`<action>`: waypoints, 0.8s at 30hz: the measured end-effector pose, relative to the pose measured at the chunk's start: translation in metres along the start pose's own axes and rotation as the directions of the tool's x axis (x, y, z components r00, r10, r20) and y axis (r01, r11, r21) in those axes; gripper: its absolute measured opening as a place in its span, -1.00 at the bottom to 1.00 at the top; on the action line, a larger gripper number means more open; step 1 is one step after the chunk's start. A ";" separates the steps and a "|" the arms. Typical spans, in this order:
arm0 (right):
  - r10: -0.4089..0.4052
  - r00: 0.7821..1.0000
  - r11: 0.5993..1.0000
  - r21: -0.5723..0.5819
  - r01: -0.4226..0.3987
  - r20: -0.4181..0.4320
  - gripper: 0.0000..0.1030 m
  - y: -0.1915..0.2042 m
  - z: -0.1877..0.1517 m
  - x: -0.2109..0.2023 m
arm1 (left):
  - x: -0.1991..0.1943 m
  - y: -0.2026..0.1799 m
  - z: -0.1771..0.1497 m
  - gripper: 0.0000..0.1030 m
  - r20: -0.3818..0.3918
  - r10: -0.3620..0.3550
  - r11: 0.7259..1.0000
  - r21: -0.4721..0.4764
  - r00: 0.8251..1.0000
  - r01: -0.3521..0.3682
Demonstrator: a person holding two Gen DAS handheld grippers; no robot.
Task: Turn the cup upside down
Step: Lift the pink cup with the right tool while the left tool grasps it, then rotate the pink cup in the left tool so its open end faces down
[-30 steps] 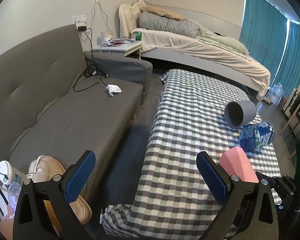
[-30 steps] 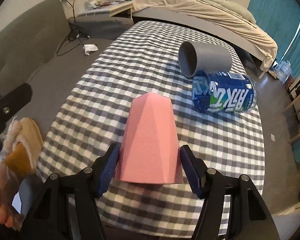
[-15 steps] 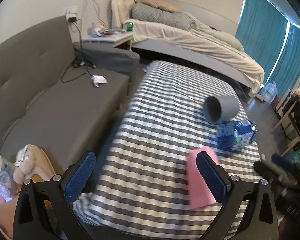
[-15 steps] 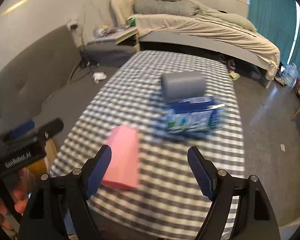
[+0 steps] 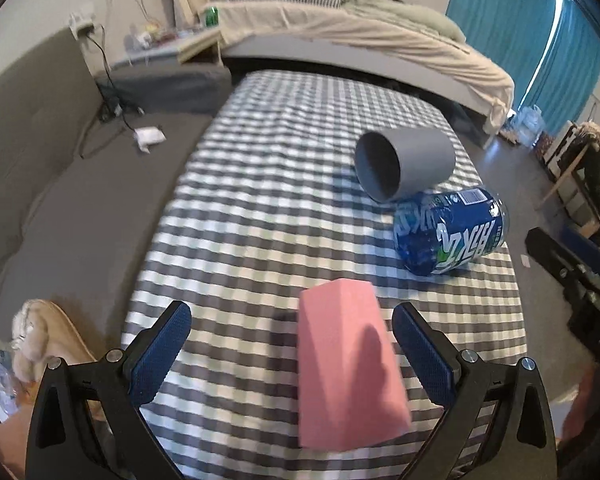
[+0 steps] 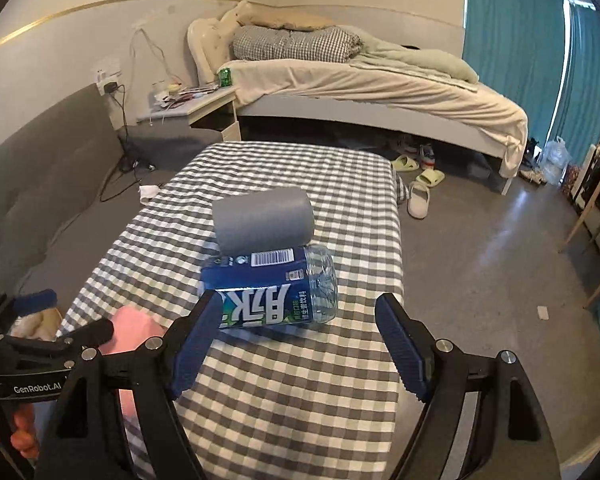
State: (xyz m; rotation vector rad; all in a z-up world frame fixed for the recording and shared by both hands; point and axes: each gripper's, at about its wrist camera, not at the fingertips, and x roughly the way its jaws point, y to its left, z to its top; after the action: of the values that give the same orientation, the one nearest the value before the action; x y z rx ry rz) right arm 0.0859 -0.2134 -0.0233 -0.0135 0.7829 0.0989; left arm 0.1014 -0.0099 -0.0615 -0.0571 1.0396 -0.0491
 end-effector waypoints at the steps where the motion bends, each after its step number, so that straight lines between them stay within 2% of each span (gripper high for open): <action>1: -0.001 1.000 1.000 -0.004 0.001 -0.003 0.52 0.000 0.000 0.003 | 0.004 -0.001 0.002 0.98 -0.015 -0.004 1.000 -0.001 1.000 0.004; 7: -0.005 1.000 1.000 -0.025 0.006 0.007 0.52 0.007 0.004 0.013 | 0.031 -0.010 0.006 0.94 -0.117 -0.050 0.998 -0.029 0.992 0.047; 9: -0.013 1.000 0.999 -0.035 0.013 0.007 0.52 0.009 0.004 0.015 | 0.036 -0.012 0.007 0.60 -0.146 -0.062 0.998 -0.031 0.987 0.058; 10: -0.016 1.000 0.999 -0.038 0.016 0.006 0.52 0.010 0.004 0.016 | 0.040 -0.014 0.007 0.34 -0.166 -0.066 0.998 -0.029 0.984 0.062; 12: -0.021 1.000 0.999 -0.041 0.022 0.006 0.52 0.009 0.003 0.018 | 0.047 -0.013 0.006 0.16 -0.203 -0.120 0.992 -0.055 0.972 0.111; 13: -0.027 1.000 0.999 -0.039 0.027 0.005 0.52 0.008 0.003 0.018 | 0.046 -0.012 0.006 0.16 -0.204 -0.133 0.990 -0.071 0.970 0.121; 16: -0.043 0.999 0.999 -0.024 0.043 0.006 0.52 0.003 0.001 0.018 | 0.039 -0.014 0.007 0.15 -0.178 -0.129 0.991 -0.044 0.976 0.123; 19: -0.047 0.999 0.999 -0.001 0.047 0.013 0.52 0.000 0.001 0.016 | 0.023 -0.017 0.010 0.14 -0.102 -0.110 0.994 -0.003 0.989 0.110; 22: -0.048 0.999 0.999 0.007 0.048 0.024 0.52 -0.003 0.000 0.012 | 0.003 -0.019 0.012 0.12 0.028 -0.070 0.997 0.046 0.997 0.068; 24: -0.049 0.998 0.999 0.005 0.049 0.033 0.52 -0.002 0.000 0.010 | -0.007 -0.024 0.010 0.11 0.102 -0.037 0.996 0.083 0.994 0.029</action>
State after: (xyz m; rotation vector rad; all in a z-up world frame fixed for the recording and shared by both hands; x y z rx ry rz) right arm 0.0928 -0.2143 -0.0307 -0.0275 0.7495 0.0509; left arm 0.1064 -0.0329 -0.0491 -0.0024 0.9318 -0.1172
